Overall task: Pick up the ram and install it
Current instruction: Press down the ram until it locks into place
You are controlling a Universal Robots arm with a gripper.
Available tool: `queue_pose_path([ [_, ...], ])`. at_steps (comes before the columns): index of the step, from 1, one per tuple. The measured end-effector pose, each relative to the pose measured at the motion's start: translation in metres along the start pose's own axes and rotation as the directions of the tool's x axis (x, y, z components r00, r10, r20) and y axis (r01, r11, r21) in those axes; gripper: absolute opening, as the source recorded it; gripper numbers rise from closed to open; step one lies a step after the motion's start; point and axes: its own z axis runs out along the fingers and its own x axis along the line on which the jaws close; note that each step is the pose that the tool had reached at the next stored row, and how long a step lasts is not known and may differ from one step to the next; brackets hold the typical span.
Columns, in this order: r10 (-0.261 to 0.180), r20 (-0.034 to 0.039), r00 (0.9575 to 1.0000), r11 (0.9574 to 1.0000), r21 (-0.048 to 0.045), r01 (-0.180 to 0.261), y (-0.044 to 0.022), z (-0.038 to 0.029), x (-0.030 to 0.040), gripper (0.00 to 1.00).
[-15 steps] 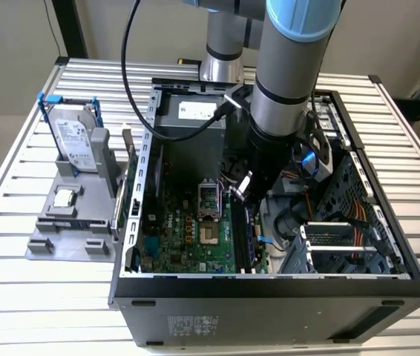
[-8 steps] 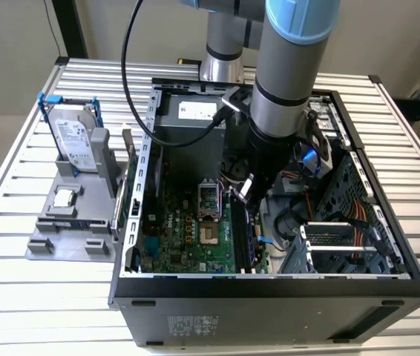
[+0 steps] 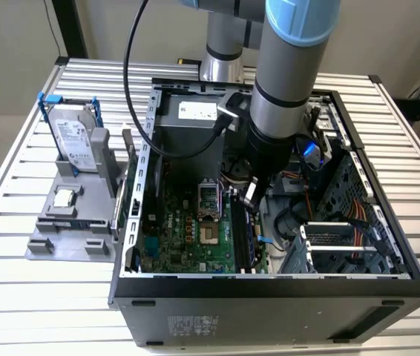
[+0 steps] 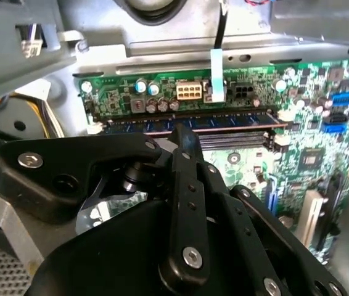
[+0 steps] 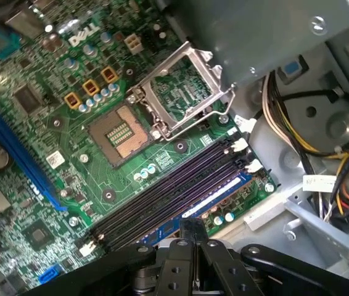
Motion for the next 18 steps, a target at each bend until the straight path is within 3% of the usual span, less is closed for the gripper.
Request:
queue_pose_path([
  [5, -0.089, 0.0018, 0.996, 0.996, -0.0015, 0.089, 0.0, 0.0004, 0.0, 0.0],
  [9, -0.162, 0.0034, 0.9868, 0.9868, -0.0027, 0.162, 0.0, 0.0007, 0.0, 0.0],
  [14, -0.25, 0.0056, 0.9683, 0.9683, -0.0039, 0.25, 0.0, 0.0014, 0.0001, 0.0],
  [18, -0.317, 0.0073, 0.9484, 0.9484, -0.0048, 0.317, 0.0, 0.0017, 0.0, 0.0],
])
